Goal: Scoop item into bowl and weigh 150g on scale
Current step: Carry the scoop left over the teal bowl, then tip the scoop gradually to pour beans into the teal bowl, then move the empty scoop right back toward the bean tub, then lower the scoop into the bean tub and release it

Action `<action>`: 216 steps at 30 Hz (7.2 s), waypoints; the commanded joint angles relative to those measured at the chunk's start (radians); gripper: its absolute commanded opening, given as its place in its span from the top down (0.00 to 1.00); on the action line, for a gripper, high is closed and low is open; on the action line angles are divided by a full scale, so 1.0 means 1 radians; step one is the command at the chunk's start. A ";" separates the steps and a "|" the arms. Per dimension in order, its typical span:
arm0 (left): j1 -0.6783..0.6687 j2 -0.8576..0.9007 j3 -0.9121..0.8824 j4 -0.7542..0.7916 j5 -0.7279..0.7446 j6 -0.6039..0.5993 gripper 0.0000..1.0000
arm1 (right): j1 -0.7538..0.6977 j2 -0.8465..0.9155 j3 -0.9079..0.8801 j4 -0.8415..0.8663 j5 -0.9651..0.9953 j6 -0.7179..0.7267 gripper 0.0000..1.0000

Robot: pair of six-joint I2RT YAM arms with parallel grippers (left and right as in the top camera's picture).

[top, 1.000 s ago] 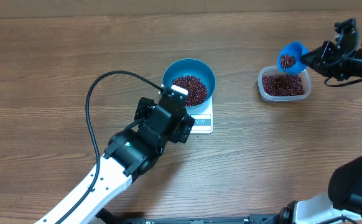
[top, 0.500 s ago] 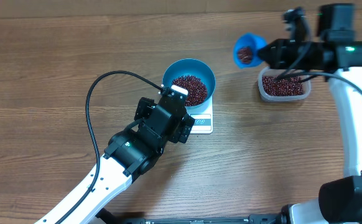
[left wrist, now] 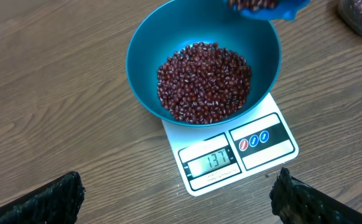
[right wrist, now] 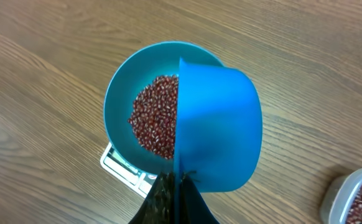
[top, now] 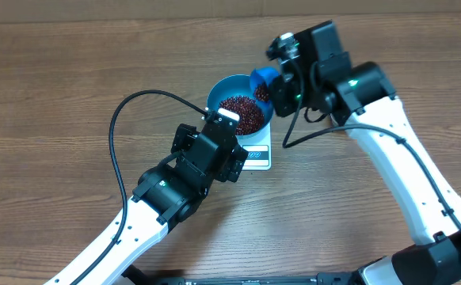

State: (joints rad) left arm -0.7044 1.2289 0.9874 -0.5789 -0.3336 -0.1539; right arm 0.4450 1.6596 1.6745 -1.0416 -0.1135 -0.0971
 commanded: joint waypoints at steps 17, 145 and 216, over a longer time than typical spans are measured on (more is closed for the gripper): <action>0.004 0.000 0.023 0.003 -0.006 0.000 0.00 | 0.099 -0.035 0.036 -0.027 0.270 -0.012 0.96; 0.004 0.000 0.023 0.003 -0.006 0.000 0.00 | -0.401 -0.030 0.034 0.124 -0.624 0.289 0.96; 0.004 0.000 0.023 0.003 -0.006 0.000 0.00 | -0.401 -0.030 0.014 -0.118 0.350 0.855 0.96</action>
State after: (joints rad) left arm -0.7044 1.2289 0.9874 -0.5793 -0.3336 -0.1539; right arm 0.0399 1.6596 1.6775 -1.1934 0.2756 0.5083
